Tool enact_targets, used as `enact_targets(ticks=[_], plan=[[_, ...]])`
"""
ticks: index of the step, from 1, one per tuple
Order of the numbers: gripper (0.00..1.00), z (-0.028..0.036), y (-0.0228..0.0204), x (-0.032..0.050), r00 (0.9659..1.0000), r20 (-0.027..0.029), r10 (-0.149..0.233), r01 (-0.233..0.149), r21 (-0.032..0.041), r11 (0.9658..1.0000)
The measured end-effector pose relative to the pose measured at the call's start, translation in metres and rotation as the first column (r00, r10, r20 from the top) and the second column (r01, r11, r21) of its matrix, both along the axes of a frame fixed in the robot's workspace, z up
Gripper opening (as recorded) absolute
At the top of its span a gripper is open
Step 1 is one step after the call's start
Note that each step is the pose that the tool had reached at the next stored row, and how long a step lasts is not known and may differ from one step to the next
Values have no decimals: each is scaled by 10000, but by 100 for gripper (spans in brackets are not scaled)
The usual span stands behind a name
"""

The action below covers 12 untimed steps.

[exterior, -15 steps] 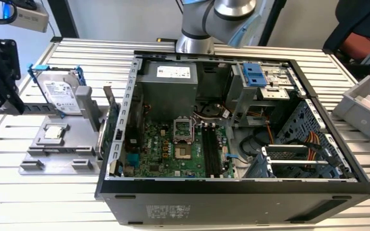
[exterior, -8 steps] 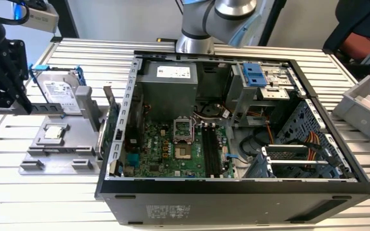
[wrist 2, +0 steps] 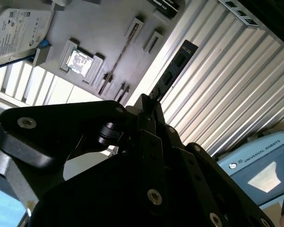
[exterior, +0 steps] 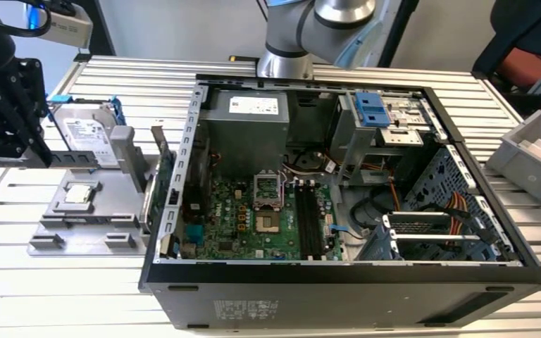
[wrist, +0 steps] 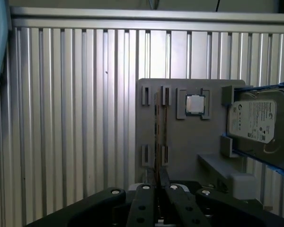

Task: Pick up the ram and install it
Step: 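Pick up the ram and move it above insertion slot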

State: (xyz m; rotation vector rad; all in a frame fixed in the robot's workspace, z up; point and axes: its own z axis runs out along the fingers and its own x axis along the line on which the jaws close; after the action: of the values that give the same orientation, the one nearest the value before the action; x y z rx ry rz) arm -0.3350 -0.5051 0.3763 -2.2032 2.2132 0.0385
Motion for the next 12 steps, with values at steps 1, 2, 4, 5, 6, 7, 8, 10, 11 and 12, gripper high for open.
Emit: enact_targets(ticks=[1,2,4,5,6,7,8,10,11,12], plan=[[0,0,0,0,10000,0,0,0,0,10000],[0,-1,0,0,10000,1,0,0,1,10000],[0,0,0,0,10000,0,0,0,0,10000],[0,0,1,2,10000,1,1,-1,0,10000],[0,-1,1,5,10000,1,0,0,1,10000],[0,0,1,10,10000,0,0,0,0,10000],[0,1,0,16,10000,-2,2,-2,-2,10000],[0,0,1,30,10000,-1,0,0,-1,10000],[0,0,1,39,10000,-1,0,0,0,10000],[0,0,0,50,10000,0,0,0,0,10000]])
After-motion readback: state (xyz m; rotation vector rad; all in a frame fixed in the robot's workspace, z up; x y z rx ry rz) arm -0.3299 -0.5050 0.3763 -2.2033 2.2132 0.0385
